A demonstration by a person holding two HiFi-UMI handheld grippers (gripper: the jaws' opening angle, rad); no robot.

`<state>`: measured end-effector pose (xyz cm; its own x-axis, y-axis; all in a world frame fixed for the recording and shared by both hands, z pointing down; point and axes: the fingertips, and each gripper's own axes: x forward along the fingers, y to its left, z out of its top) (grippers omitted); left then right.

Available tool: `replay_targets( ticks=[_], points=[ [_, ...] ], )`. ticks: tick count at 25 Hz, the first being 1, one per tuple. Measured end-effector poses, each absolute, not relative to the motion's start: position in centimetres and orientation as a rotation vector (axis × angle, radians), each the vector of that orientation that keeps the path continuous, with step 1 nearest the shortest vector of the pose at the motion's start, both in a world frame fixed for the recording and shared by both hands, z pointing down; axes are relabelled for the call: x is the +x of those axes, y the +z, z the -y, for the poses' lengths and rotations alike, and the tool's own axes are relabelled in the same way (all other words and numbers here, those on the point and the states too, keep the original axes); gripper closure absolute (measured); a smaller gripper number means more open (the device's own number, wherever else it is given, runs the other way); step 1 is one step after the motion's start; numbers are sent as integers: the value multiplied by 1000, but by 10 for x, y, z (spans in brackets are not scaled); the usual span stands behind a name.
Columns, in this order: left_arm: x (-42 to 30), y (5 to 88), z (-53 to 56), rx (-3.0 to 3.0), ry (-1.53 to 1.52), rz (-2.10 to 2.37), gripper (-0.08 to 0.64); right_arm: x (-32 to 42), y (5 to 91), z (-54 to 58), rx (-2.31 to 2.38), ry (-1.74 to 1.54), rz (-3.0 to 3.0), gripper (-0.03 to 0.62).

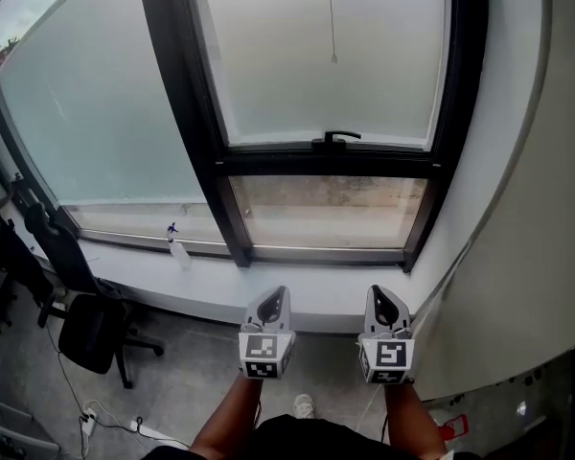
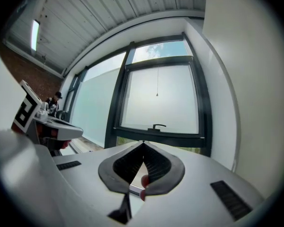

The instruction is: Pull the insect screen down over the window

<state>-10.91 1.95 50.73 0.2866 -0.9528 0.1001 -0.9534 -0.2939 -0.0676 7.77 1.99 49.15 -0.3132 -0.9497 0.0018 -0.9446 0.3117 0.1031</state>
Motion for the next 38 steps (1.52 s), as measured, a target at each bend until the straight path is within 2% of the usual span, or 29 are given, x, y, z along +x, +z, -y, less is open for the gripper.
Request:
replay_targets(
  ticks=[8,16,38],
  points=[
    [-134,515,44,2553,203,1808,557,50,498,33,1773,-100,2505,589],
    [-156,510,98,2536,186,1839,557,59,487,87,1852,-180,2498,589],
    [-104,479,281,2547,158,1872,557,95,458,284,1851,-200,2550,589]
  ],
)
